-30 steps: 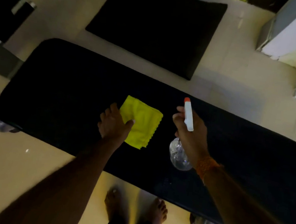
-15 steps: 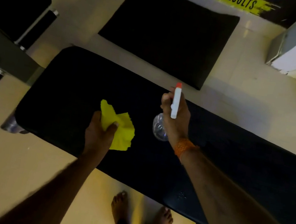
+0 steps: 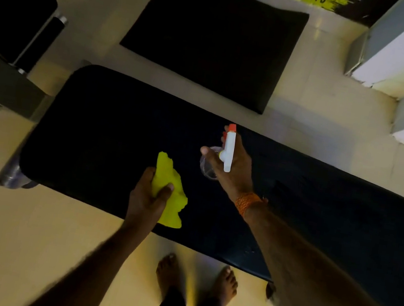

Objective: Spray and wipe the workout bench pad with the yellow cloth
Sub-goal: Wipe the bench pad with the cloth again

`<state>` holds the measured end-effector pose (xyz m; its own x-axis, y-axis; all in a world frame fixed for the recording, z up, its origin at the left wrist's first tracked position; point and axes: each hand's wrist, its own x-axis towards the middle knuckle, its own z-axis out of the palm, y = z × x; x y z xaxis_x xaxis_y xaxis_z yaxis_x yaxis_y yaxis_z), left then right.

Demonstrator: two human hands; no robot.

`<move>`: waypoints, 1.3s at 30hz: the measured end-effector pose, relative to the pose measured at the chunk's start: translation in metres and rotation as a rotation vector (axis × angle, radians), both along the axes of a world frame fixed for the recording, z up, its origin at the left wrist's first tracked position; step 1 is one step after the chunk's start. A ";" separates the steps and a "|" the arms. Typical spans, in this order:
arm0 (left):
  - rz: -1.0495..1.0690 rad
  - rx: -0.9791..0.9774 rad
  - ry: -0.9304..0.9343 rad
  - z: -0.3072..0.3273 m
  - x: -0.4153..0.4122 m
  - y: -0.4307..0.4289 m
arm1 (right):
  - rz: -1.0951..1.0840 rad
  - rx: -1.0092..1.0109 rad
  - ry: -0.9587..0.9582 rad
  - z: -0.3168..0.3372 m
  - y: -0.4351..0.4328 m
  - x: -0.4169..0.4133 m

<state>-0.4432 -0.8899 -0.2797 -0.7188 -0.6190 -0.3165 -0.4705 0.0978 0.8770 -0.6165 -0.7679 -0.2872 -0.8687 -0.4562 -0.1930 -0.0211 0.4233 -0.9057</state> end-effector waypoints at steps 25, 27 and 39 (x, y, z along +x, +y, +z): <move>-0.603 0.108 -0.167 -0.003 -0.150 0.211 | -0.451 -0.354 -0.551 -0.037 0.278 -0.004; -0.695 -0.089 -0.183 -0.009 -0.170 0.242 | -0.424 -0.269 -0.536 -0.037 0.307 -0.014; -1.143 -0.033 -0.332 -0.040 -0.293 0.415 | -0.827 0.227 -0.115 -0.063 0.472 -0.082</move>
<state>-0.7363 -0.4750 -0.3195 -0.7452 0.3154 -0.5875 -0.2997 0.6287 0.7176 -0.6981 -0.2957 -0.3501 -0.8742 0.3741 -0.3096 0.4599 0.4333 -0.7751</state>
